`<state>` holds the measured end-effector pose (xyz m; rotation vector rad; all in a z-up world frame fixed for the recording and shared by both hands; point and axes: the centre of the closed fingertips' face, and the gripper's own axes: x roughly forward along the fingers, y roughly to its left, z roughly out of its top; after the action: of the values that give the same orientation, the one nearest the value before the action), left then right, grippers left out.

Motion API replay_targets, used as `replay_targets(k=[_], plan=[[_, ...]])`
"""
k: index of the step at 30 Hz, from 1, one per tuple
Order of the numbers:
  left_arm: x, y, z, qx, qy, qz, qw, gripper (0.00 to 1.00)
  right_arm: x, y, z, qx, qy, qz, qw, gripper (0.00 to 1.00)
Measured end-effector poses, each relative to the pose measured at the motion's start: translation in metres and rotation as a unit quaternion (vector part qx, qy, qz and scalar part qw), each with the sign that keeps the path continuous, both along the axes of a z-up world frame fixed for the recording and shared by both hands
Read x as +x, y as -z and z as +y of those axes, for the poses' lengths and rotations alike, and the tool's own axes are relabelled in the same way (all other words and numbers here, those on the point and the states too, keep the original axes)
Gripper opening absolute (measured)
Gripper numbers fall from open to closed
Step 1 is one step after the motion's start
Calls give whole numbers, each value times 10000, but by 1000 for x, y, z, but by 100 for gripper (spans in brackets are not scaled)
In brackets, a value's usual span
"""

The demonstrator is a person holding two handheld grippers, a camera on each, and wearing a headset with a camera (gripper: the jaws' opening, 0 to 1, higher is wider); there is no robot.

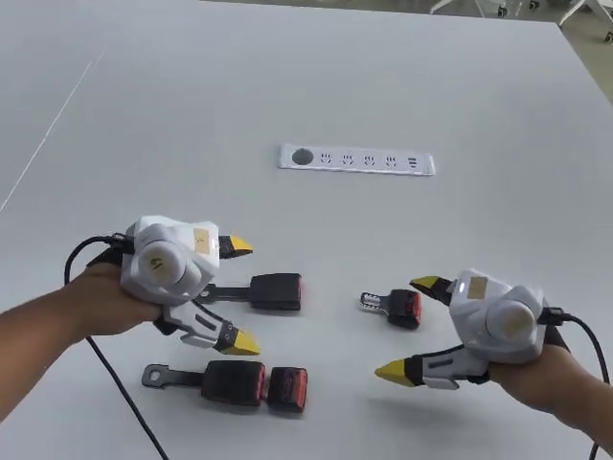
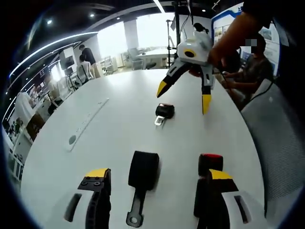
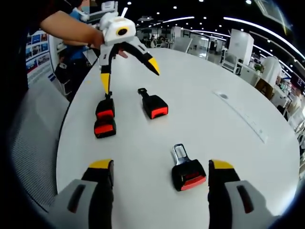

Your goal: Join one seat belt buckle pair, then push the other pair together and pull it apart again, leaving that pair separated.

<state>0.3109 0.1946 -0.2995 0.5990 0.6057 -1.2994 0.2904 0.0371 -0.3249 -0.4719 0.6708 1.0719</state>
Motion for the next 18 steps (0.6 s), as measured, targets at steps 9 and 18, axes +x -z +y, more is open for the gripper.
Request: replay_targets(k=[9,18], plan=[[16,31,-5,197,139,231,9994,77,22,23,-17,-226,10,412,9989,79],[26,57,-6,457,301,370,9978,70,30,39,-17,-374,-410,724,9958,62]])
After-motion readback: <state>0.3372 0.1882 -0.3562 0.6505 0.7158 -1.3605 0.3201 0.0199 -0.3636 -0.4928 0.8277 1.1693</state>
